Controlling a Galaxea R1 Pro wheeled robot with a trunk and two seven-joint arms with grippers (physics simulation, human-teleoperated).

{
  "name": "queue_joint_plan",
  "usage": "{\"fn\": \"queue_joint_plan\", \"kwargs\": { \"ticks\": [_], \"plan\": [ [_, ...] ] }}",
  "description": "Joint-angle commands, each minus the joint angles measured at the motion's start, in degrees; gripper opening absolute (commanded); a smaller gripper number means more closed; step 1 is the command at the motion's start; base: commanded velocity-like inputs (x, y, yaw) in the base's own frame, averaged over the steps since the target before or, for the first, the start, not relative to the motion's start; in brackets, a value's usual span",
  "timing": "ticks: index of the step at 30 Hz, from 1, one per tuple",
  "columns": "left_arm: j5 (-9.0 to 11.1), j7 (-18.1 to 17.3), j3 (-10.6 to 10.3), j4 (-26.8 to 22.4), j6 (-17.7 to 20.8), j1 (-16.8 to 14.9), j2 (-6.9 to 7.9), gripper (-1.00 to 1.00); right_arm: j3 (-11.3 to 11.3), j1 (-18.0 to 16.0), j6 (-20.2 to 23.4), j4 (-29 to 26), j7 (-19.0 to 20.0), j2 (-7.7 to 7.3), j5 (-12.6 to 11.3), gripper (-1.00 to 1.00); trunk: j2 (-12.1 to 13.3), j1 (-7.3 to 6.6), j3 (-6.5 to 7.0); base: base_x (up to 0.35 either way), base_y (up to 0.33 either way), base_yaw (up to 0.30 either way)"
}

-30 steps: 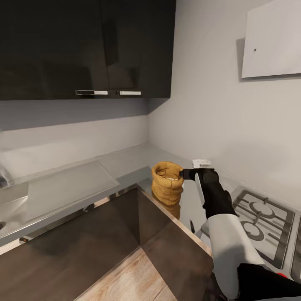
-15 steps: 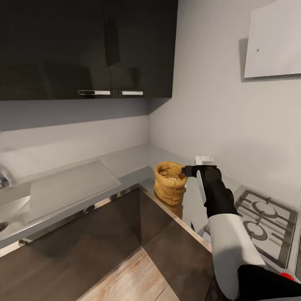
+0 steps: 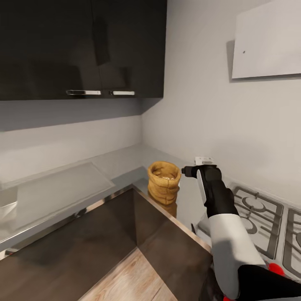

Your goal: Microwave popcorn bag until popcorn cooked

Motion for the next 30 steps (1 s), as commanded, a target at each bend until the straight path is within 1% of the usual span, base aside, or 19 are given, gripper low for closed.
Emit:
{"fn": "queue_joint_plan", "kwargs": {
  "ticks": [1, 6, 9, 15, 17, 18, 24, 30],
  "plan": [
    [0.27, 0.04, 0.1, -0.07, -0.07, 0.02, -0.02, 1.0, -0.08, -0.05, 0.19, -0.16, 0.07, 0.07, 0.07, 1.0, -0.04, 0.01, -0.06, 0.0, 0.24, -0.003],
    [0.24, 0.04, 0.1, -0.07, -0.08, 0.02, 0.04, 1.0, -0.03, -0.05, 0.13, -0.4, 0.09, 0.07, 0.01, 1.0, -0.04, 0.01, -0.06, 0.0, 0.256, 0.0],
    [0.27, 0.04, 0.1, -0.07, -0.09, 0.02, 0.04, 1.0, -0.08, -0.05, 0.13, -0.44, 0.04, 0.07, 0.1, 1.0, -0.04, 0.01, -0.06, 0.0, 0.133, 0.0],
    [0.27, 0.04, 0.1, -0.08, -0.09, 0.02, 0.06, 1.0, -0.11, -0.05, -0.12, -0.14, -0.22, 0.07, -0.03, 1.0, -0.04, 0.01, -0.06, 0.0, 0.025, 0.0],
    [0.29, 0.04, 0.1, -0.08, -0.07, 0.02, 0.05, 1.0, -0.11, -0.05, 0.12, 2.55, -0.47, 0.07, -0.13, 1.0, -0.04, 0.01, -0.06, 0.0, 0.001, 0.0],
    [0.27, 0.04, 0.1, -0.07, -0.07, 0.02, 0.05, 1.0, -0.11, -0.05, 0.26, 2.9, -0.5, 0.07, 0.06, 1.0, -0.04, 0.01, -0.06, 0.0, 0.0, 0.0],
    [0.29, 0.04, 0.1, -0.06, -0.08, 0.02, 0.04, 1.0, -0.09, -0.05, 0.15, 2.9, -0.44, 0.07, 0.34, 1.0, -0.04, 0.01, -0.06, 0.018, 0.0, 0.0],
    [0.29, 0.03, 0.1, -0.06, -0.11, 0.02, 0.06, 1.0, -0.11, -0.05, -0.33, 2.89, -0.44, 0.07, 0.36, 1.0, -0.04, 0.01, -0.06, 0.146, 0.0, 0.0]
  ]
}}
